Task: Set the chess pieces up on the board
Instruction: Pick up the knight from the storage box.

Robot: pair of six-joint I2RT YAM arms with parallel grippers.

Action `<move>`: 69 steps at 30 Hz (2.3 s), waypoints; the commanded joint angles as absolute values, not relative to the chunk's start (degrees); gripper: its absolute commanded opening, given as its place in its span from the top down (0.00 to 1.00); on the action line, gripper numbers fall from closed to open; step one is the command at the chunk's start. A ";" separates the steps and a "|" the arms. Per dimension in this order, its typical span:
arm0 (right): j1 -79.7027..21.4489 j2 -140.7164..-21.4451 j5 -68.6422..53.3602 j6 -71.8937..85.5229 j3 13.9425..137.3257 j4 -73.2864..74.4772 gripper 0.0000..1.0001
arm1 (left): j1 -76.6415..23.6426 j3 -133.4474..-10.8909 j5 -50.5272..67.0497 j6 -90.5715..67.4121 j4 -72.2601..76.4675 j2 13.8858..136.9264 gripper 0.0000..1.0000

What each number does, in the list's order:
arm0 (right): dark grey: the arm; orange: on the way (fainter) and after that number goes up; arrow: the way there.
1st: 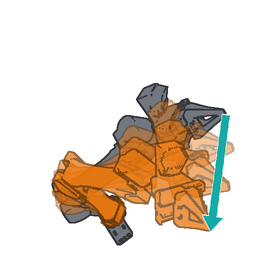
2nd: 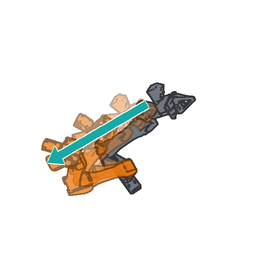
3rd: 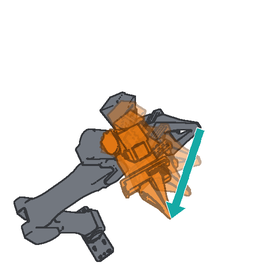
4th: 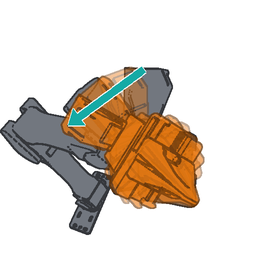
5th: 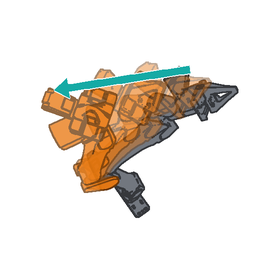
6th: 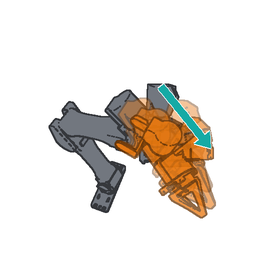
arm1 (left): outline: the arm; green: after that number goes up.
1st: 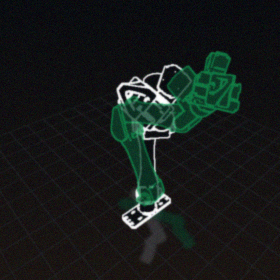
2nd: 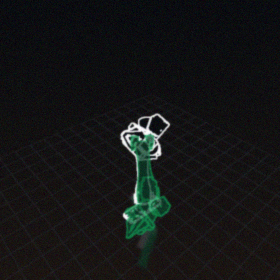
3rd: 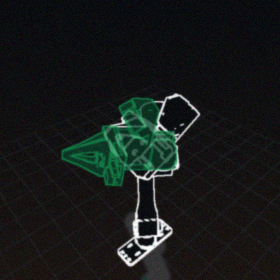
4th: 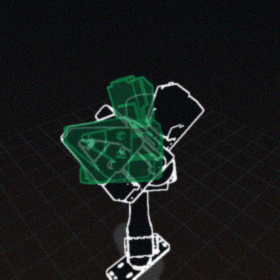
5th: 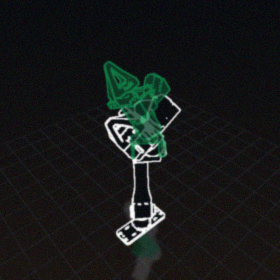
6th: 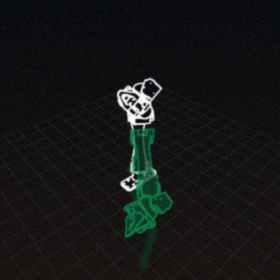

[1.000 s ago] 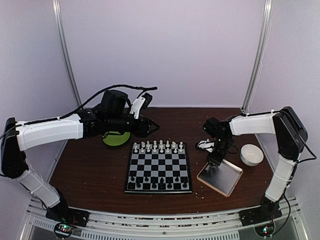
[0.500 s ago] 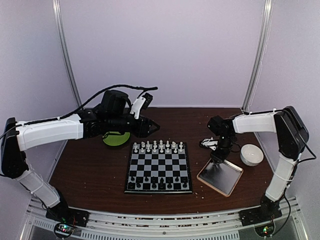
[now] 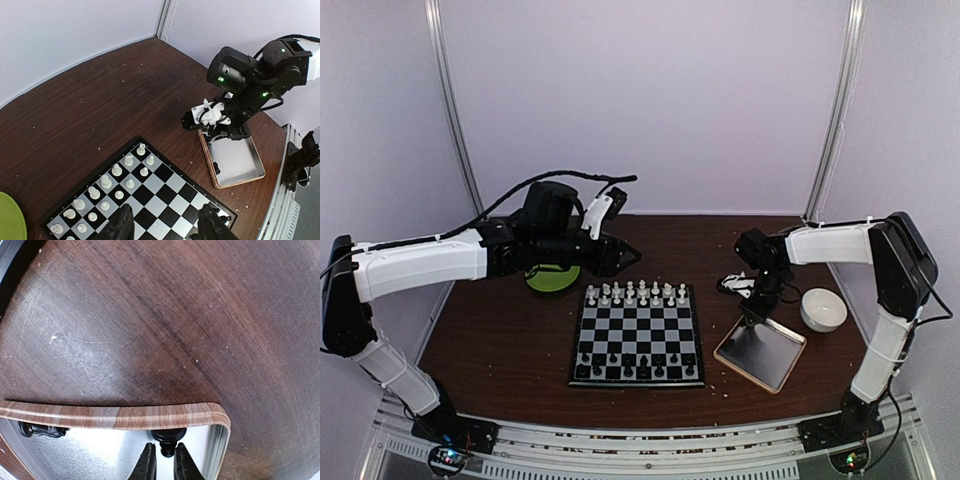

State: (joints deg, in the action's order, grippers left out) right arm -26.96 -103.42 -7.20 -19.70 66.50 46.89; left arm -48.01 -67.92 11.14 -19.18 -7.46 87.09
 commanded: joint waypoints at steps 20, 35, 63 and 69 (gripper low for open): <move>-28.35 -108.00 -9.62 -21.98 72.09 56.96 0.81 | -48.78 -66.32 10.02 -17.14 -6.06 85.10 0.55; -30.17 -111.76 -3.87 -19.35 77.04 57.47 0.74 | -49.17 -66.92 8.86 -17.40 -7.40 83.27 0.56; -32.99 -100.93 -15.96 -25.91 63.67 53.57 0.92 | -49.92 -66.81 6.84 -17.14 -9.40 82.25 0.55; -36.28 -101.05 -9.45 -25.02 60.68 51.10 0.83 | -50.18 -67.47 6.89 -17.14 -9.45 82.70 0.55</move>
